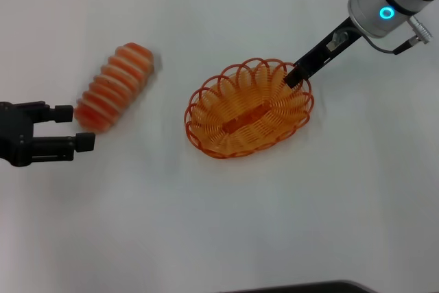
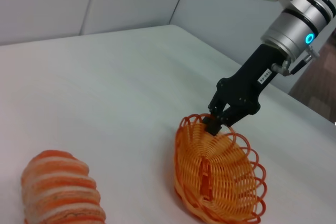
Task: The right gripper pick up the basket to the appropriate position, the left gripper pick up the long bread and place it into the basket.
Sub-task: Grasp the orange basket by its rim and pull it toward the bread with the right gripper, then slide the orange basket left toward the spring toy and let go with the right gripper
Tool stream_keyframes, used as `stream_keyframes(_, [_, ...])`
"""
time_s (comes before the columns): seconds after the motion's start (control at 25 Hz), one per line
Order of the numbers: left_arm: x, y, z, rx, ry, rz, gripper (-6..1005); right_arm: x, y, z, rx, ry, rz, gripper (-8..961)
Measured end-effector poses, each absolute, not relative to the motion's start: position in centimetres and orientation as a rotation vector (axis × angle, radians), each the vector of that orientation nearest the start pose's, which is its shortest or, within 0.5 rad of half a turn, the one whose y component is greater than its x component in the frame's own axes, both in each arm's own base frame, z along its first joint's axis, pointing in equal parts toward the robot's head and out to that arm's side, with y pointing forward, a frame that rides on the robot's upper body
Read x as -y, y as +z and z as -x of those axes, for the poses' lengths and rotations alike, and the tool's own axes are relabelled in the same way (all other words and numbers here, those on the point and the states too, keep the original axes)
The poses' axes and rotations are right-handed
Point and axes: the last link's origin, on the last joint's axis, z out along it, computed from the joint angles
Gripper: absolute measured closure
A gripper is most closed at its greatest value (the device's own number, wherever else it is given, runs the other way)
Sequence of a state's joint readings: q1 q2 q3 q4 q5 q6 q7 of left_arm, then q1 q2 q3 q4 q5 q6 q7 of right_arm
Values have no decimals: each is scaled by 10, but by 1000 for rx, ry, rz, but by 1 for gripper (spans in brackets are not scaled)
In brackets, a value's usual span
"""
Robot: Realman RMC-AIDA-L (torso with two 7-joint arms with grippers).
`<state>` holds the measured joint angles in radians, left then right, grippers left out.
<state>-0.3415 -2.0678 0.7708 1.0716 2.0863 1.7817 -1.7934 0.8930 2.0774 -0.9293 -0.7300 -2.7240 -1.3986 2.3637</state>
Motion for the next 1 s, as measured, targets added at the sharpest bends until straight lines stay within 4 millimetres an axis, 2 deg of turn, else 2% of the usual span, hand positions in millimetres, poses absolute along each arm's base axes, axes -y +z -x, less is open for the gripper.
stream_keyframes(0.4, [-283, 57, 281, 950, -475, 2758, 184, -395, -12, -221, -1290, -315, 2584, 868])
stream_keyframes(0.68, [-284, 58, 282, 950, -474, 2748, 185, -377, 17, -243, -1495, 57, 2568, 888])
stream_keyframes(0.88, [-286, 58, 280, 941, -472, 2749, 185, -361, 14, -267, -1675, 257, 2459, 890])
stream_keyframes(1.0, [-289, 58, 278, 930, -472, 2752, 186, -358, 10, -277, -1732, 319, 2392, 892])
